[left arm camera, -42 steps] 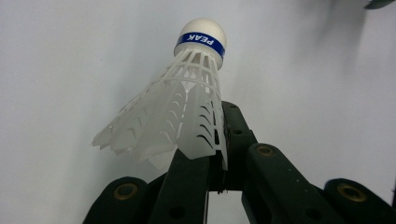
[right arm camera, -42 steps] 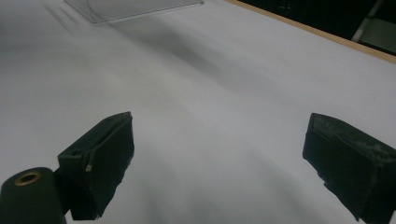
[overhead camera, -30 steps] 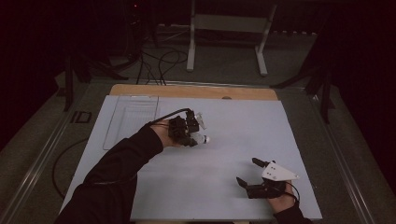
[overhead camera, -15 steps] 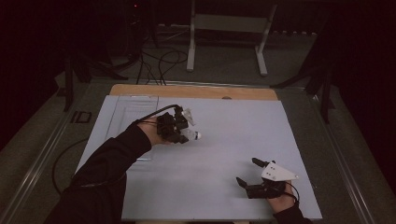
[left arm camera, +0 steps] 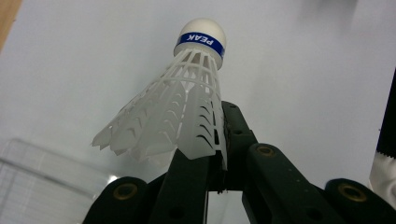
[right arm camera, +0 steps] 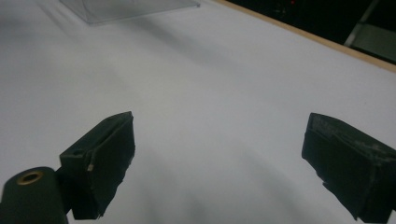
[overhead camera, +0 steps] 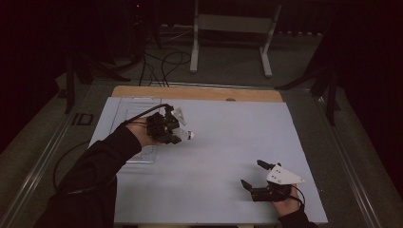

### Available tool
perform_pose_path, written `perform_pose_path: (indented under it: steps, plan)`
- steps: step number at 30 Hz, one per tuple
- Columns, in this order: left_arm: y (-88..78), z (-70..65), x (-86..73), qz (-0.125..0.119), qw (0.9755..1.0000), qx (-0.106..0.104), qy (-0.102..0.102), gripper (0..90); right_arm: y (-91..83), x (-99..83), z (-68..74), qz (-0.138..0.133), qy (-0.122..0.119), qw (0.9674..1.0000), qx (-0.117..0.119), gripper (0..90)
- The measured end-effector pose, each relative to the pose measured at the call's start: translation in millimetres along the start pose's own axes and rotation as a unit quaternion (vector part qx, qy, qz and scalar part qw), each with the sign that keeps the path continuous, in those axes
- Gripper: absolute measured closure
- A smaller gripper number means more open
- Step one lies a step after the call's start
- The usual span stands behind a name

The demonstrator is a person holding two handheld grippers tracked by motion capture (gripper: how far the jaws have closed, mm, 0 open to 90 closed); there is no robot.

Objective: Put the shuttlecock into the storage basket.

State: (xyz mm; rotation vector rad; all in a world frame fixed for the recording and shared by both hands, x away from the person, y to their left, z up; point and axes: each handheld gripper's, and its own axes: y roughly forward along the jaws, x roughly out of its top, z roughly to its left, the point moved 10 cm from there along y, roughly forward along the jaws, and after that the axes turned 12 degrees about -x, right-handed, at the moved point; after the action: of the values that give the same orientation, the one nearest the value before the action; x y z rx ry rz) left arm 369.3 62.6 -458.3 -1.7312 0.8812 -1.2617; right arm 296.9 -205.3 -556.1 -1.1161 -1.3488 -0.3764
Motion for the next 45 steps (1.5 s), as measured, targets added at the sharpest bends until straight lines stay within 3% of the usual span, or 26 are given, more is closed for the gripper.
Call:
perform_pose_path:
  steps: [20, 28, 45]
  plan:
    - [-32.7, 3.1, -35.0, -0.003, 0.9998, 0.017, -0.014, 90.0, 1.6, -0.3, 2.1, 0.002, -0.002, 1.0000, 0.000, 9.3]
    - [-42.5, 7.7, -50.1, 0.004, 0.9991, 0.028, -0.032, 90.0, 1.8, -0.7, 2.6, 0.002, -0.002, 1.0000, 0.002, 9.3]
    - [-68.7, 12.9, -87.9, 0.002, 0.9980, 0.042, -0.049, 90.0, 3.6, -2.6, 5.9, 0.010, -0.002, 0.9999, 0.009, 9.4]
